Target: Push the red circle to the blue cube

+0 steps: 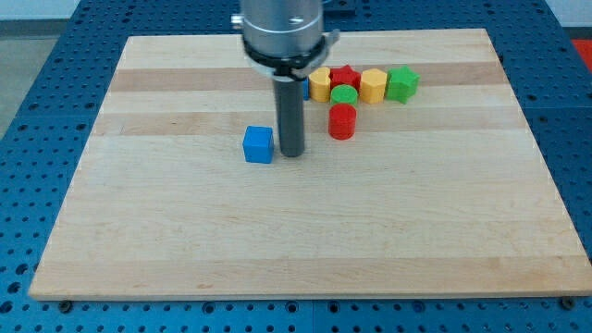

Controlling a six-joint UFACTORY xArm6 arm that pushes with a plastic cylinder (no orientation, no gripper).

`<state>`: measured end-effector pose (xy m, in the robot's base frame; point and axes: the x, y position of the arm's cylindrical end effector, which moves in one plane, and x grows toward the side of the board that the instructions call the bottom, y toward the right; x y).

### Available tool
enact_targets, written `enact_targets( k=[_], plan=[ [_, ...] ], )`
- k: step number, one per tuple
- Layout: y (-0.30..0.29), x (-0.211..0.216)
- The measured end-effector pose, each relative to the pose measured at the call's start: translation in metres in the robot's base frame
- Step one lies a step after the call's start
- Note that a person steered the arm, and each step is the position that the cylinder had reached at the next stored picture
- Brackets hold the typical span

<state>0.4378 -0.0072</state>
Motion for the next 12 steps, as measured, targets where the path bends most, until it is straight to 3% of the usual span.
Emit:
enact_targets(
  k=[2, 3, 8, 12],
  plan=[
    [0.099, -0.007],
    [0.105, -0.031],
    [0.051, -0.061],
    [-0.011, -0.061]
  ],
)
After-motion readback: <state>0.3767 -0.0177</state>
